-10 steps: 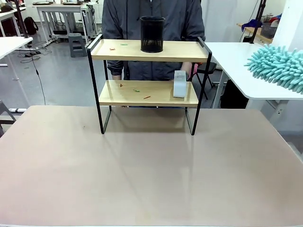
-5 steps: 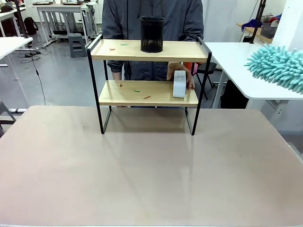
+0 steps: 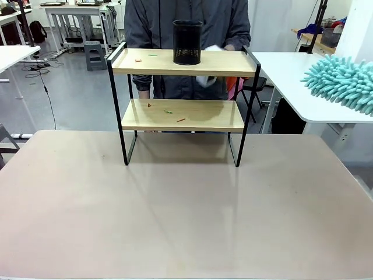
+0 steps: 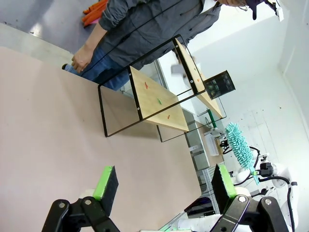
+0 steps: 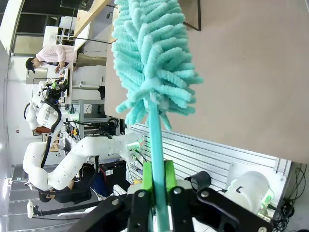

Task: Clean the shelf.
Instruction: Clean the specific tier of the Shelf with the Duster once objects are removed.

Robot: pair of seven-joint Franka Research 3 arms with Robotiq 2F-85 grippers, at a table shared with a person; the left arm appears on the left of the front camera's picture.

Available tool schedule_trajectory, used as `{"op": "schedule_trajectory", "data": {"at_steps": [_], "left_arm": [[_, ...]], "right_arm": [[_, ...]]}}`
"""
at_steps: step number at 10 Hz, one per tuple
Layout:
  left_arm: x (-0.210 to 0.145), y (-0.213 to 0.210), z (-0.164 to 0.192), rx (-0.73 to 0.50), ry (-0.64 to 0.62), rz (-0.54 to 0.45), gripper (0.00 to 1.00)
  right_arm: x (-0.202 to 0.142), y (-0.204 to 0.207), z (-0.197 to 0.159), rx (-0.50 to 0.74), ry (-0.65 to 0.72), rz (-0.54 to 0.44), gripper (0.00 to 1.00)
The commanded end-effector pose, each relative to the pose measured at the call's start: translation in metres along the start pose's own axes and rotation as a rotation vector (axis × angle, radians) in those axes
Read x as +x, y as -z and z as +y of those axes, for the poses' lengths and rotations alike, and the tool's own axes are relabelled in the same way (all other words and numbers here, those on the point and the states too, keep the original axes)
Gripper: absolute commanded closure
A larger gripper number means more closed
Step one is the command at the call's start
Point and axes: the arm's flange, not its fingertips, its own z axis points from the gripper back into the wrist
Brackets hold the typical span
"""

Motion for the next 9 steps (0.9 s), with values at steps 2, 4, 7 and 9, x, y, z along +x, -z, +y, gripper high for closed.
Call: {"op": "schedule_trajectory", "data": {"at_steps": [2, 4, 7, 9], "left_arm": [[0.001, 0.002, 0.000, -0.014, 0.019, -0.012, 0.00], [0.001, 0.002, 0.000, -0.014, 0.019, -0.012, 0.00], [0.001, 0.002, 0.000, -0.014, 0.019, -0.012, 0.00], [0.001, 0.002, 0.000, -0.014, 0.019, -0.012, 0.00]], "right_arm": [[-0.014, 0.028, 0.056, -0.121, -0.204, 0.187, 0.88], [-0.025, 0.089, 0.095, -0.244, -0.335, 0.329, 0.88], [-0.010, 0.212, 0.134, -0.339, -0.482, 0.308, 0.88], [0.004, 0.244, 0.134, -0.345, -0.497, 0.218, 0.88]]}}
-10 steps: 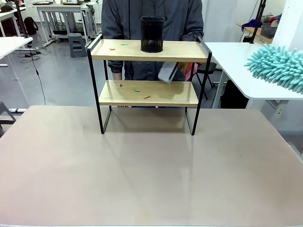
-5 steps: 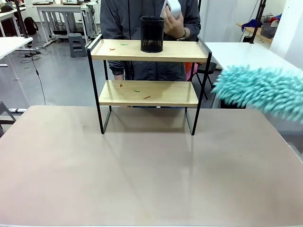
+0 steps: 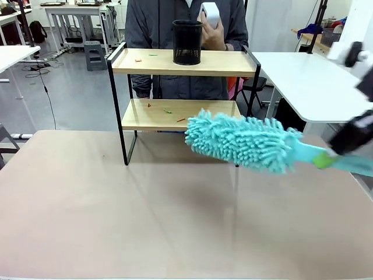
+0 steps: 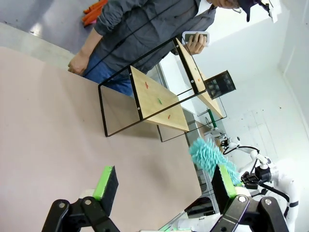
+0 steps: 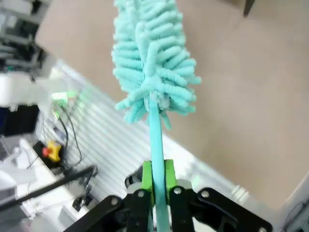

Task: Clean the shelf.
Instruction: Clean the specific tier of the Shelf with the Duster once objects are removed.

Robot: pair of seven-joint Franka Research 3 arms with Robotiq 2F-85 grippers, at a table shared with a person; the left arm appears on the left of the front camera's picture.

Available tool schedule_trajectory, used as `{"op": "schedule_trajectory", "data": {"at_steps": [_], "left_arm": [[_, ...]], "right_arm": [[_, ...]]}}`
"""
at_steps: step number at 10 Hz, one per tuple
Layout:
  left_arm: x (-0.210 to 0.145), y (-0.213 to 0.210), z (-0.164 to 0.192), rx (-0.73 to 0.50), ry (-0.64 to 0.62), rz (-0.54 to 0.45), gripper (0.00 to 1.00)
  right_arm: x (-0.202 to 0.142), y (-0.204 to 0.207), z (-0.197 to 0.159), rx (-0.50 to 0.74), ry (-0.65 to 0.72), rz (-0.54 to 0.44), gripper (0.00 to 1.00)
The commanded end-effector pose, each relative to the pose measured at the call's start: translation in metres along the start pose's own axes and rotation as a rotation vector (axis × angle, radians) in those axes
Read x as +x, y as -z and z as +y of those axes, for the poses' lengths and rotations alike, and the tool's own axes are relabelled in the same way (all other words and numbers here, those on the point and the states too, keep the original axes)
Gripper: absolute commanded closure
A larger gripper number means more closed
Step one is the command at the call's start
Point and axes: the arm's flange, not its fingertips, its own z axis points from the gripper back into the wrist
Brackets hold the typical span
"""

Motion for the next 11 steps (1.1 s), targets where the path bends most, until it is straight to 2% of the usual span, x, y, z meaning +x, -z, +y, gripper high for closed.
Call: {"op": "schedule_trajectory", "data": {"at_steps": [1, 2, 3, 4, 5, 8, 11], "left_arm": [[0.000, 0.001, -0.001, -0.015, 0.020, -0.013, 0.00], [0.000, 0.001, -0.001, -0.015, 0.020, -0.013, 0.00], [0.000, 0.001, -0.001, -0.015, 0.020, -0.013, 0.00], [0.000, 0.001, -0.001, -0.015, 0.020, -0.013, 0.00], [0.000, 0.001, -0.001, -0.015, 0.020, -0.013, 0.00], [0.000, 0.001, -0.001, -0.015, 0.020, -0.013, 0.00], [0.000, 0.001, -0.001, -0.015, 0.020, -0.013, 0.00]], "right_arm": [[0.001, -0.017, -0.025, 0.035, 0.040, -0.057, 0.88], [0.000, 0.000, 0.000, 0.000, 0.000, 0.000, 0.88], [0.007, 0.002, -0.009, -0.003, 0.010, -0.034, 0.88], [0.005, -0.016, -0.019, -0.037, 0.175, -0.132, 0.88], [0.032, -0.007, -0.019, -0.074, 0.189, -0.152, 0.88], [0.104, 0.029, -0.030, -0.056, 0.248, -0.181, 0.88], [0.149, 0.074, -0.026, -0.064, 0.336, -0.271, 0.88]]}}
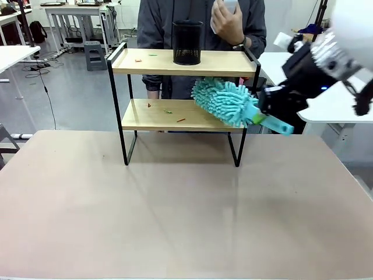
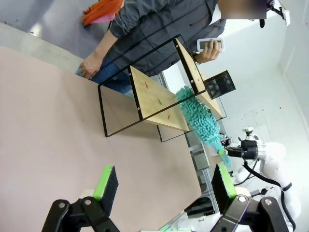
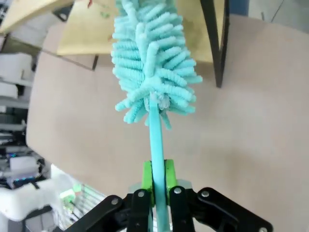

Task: Clean the shelf.
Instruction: Clean the specific tier of the Shelf with the Duster once objects are removed.

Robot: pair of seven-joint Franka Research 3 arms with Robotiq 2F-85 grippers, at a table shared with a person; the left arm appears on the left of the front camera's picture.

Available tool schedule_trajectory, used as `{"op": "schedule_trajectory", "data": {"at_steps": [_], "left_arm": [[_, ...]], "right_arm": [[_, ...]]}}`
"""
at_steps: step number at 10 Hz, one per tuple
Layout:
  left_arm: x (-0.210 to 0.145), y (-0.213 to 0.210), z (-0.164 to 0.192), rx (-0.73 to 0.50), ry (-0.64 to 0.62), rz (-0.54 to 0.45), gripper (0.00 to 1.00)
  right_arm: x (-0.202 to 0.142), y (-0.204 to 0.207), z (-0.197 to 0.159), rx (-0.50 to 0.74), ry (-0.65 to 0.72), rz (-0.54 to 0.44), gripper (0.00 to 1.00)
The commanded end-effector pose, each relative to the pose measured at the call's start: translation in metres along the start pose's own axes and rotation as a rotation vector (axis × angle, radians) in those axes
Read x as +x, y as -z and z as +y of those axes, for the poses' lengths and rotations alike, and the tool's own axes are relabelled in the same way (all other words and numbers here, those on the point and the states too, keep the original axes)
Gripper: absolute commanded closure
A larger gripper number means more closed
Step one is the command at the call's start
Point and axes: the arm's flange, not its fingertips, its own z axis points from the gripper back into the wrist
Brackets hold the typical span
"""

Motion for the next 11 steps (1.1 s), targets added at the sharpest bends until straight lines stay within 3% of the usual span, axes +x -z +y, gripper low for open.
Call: {"op": "schedule_trajectory", "data": {"at_steps": [1, 3, 6, 11], "left_arm": [[0.000, 0.002, -0.001, -0.013, 0.020, -0.013, 0.00], [0.000, 0.002, -0.001, -0.013, 0.020, -0.013, 0.00], [0.000, 0.002, -0.001, -0.013, 0.020, -0.013, 0.00], [0.000, 0.002, -0.001, -0.013, 0.020, -0.013, 0.00]], "right_arm": [[0.015, 0.029, 0.022, 0.004, 0.088, -0.086, 0.88], [0.018, 0.069, 0.041, 0.016, 0.111, -0.039, 0.88], [0.022, 0.097, 0.063, 0.049, 0.133, -0.053, 0.88], [0.046, 0.129, 0.104, 0.075, 0.026, 0.007, 0.88]]}}
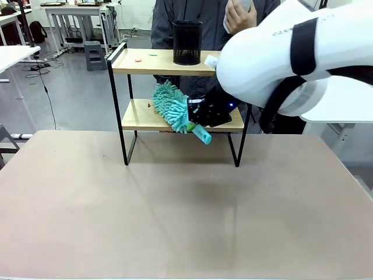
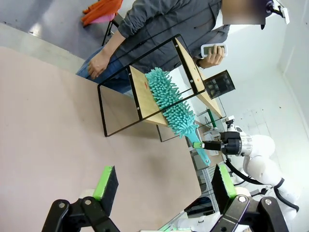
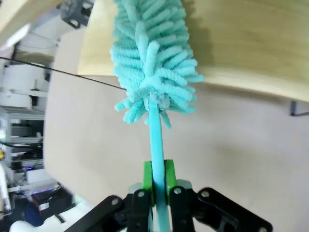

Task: Clean the shelf.
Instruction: Clean the specific tier of the Shelf with the Duster once objects are removed.

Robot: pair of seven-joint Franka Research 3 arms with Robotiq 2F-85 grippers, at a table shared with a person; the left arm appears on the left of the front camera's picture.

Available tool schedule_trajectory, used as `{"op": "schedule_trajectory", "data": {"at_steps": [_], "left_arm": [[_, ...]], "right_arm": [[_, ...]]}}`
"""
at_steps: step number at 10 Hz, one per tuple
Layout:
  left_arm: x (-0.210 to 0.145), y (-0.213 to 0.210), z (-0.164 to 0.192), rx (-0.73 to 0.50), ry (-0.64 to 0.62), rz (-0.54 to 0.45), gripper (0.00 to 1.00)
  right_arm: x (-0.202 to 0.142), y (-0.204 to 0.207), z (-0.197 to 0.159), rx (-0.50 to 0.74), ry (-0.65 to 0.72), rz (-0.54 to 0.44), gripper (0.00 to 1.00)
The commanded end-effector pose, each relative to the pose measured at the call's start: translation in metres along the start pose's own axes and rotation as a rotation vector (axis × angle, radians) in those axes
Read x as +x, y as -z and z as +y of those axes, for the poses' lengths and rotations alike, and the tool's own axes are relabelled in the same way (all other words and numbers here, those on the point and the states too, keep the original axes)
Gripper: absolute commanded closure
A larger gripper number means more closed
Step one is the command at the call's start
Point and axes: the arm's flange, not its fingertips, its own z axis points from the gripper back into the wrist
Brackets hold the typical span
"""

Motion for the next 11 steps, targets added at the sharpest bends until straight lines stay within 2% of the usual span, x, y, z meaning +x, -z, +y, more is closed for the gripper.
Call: {"op": "schedule_trajectory", "data": {"at_steps": [1, 2, 4, 5, 8, 9, 10, 11], "left_arm": [[0.001, 0.002, -0.001, -0.011, 0.019, -0.014, 0.00], [0.001, 0.002, -0.001, -0.011, 0.019, -0.014, 0.00], [0.001, 0.002, -0.001, -0.011, 0.019, -0.014, 0.00], [0.001, 0.002, -0.001, -0.011, 0.019, -0.014, 0.00], [0.001, 0.002, -0.001, -0.011, 0.019, -0.014, 0.00], [0.001, 0.002, -0.001, -0.011, 0.019, -0.014, 0.00], [0.001, 0.002, -0.001, -0.011, 0.019, -0.014, 0.00], [0.001, 0.002, -0.001, -0.011, 0.019, -0.014, 0.00]], "right_arm": [[0.016, 0.009, 0.013, -0.002, -0.039, 0.009, 0.88], [0.021, 0.011, 0.014, 0.001, -0.059, 0.034, 0.88], [0.020, 0.011, 0.008, 0.034, -0.104, 0.155, 0.88], [0.014, -0.004, -0.001, 0.071, -0.137, 0.211, 0.88], [-0.016, -0.081, -0.040, 0.200, -0.276, 0.316, 0.88], [-0.038, -0.115, -0.060, 0.326, -0.331, 0.423, 0.88], [-0.062, -0.145, -0.081, 0.385, -0.343, 0.500, 0.88], [-0.081, -0.172, -0.100, 0.446, -0.324, 0.471, 0.88]]}}
